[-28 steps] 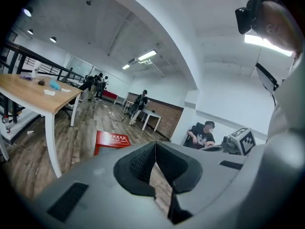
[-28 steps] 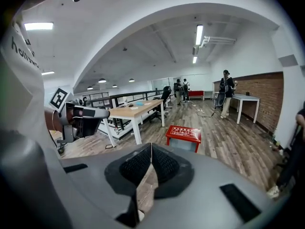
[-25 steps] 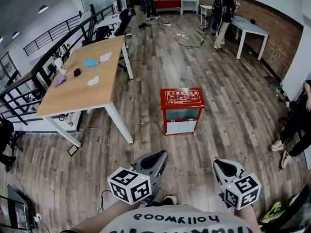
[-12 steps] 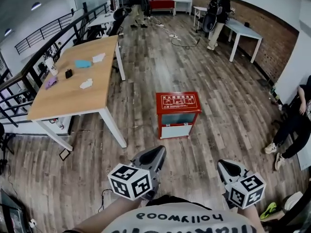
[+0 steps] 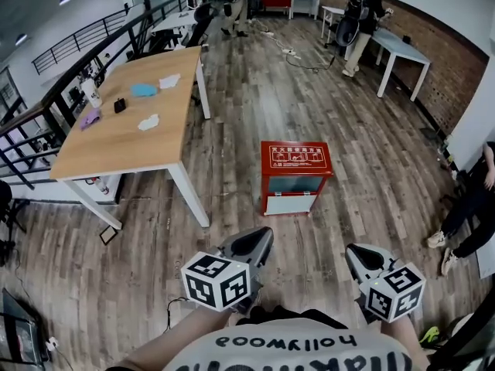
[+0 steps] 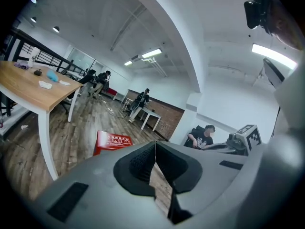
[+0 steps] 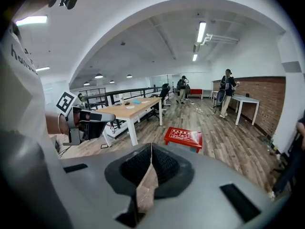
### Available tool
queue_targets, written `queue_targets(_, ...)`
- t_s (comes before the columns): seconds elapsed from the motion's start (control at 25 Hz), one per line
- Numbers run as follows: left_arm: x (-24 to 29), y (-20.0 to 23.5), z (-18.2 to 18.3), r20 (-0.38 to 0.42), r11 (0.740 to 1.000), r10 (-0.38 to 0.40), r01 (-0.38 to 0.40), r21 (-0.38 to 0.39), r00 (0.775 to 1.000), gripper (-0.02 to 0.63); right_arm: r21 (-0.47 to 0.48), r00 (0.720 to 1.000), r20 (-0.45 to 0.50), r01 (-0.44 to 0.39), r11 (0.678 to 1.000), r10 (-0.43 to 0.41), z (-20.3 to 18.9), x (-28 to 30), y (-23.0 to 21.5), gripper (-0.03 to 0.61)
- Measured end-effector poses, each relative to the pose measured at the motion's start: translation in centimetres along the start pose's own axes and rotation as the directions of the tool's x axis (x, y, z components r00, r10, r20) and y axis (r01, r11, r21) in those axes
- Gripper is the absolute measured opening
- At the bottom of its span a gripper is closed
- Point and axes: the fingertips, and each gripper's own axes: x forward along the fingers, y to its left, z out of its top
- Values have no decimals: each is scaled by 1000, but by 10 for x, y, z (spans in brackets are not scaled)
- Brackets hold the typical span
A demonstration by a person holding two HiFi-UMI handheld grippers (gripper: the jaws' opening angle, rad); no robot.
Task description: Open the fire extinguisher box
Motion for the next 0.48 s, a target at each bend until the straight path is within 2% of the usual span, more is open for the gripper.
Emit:
queue_targets(0.28, 9, -1, -17, -44, 1000, 12, -12, 5, 999, 9, 36, 999, -20, -29, 999, 30, -10, 12, -11, 12)
queue_targets(0.48, 27, 17, 1, -26, 998, 61, -61, 27, 998, 9, 51, 996, -1, -88, 995, 88, 7, 42, -30, 12)
